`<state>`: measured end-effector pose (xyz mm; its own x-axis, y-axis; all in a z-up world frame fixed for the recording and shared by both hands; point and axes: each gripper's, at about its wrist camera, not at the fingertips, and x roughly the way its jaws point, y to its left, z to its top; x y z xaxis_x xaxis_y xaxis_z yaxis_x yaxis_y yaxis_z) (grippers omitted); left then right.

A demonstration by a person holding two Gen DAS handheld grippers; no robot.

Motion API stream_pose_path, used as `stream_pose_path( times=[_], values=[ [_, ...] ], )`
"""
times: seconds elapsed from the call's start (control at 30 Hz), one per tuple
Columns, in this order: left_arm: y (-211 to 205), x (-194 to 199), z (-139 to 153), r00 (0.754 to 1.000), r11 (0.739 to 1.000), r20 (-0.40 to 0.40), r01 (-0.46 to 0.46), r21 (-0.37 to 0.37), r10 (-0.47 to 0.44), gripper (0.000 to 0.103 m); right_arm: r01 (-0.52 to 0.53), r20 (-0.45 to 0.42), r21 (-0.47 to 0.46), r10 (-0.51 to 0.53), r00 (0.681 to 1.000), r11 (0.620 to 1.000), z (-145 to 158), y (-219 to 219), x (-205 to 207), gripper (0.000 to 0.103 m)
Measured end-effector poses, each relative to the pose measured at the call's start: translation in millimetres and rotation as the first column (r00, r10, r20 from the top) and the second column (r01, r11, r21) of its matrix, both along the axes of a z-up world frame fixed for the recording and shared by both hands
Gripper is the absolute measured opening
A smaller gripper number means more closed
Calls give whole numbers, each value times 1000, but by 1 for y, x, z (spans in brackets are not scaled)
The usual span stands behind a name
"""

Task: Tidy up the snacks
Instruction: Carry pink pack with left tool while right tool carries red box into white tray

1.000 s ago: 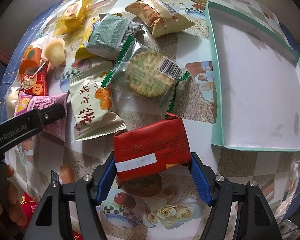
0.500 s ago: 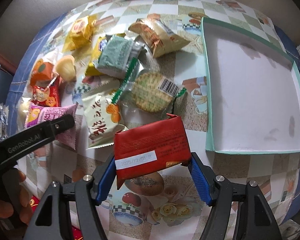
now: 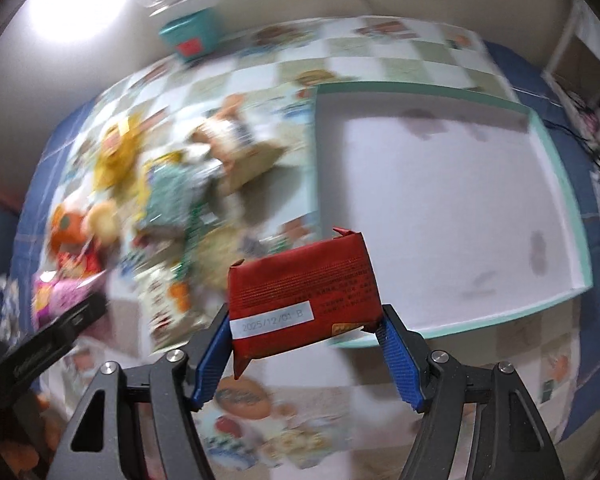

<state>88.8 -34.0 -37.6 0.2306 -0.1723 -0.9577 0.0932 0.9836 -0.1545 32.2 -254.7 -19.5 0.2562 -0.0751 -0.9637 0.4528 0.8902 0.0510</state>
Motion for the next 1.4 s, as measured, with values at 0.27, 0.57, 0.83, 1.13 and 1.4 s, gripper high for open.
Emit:
stream_pose_path(
  times=[0.27, 0.57, 0.83, 1.13, 1.4],
  values=[
    [-43, 1, 22, 996, 997, 27, 81, -13, -80, 79, 143, -13, -55, -144, 989, 988, -12, -51, -8, 73],
    [-140, 20, 34, 970, 971, 57, 238, -7, -237, 79, 312, 19, -127, -312, 950, 942, -12, -110, -28, 73],
    [-220, 22, 39, 931, 933, 83, 358, -27, -355, 79, 411, 25, -176, -413, 910, 894, -17, -149, -42, 73],
    [-283, 14, 19, 888, 895, 119, 446, 8, -444, 79, 466, 24, -202, -471, 882, 862, -28, -173, -49, 73],
    [-306, 25, -4, 883, 891, 129, 453, 23, -451, 79, 482, 40, -187, -483, 874, 856, -32, -187, -51, 73]
  ],
)
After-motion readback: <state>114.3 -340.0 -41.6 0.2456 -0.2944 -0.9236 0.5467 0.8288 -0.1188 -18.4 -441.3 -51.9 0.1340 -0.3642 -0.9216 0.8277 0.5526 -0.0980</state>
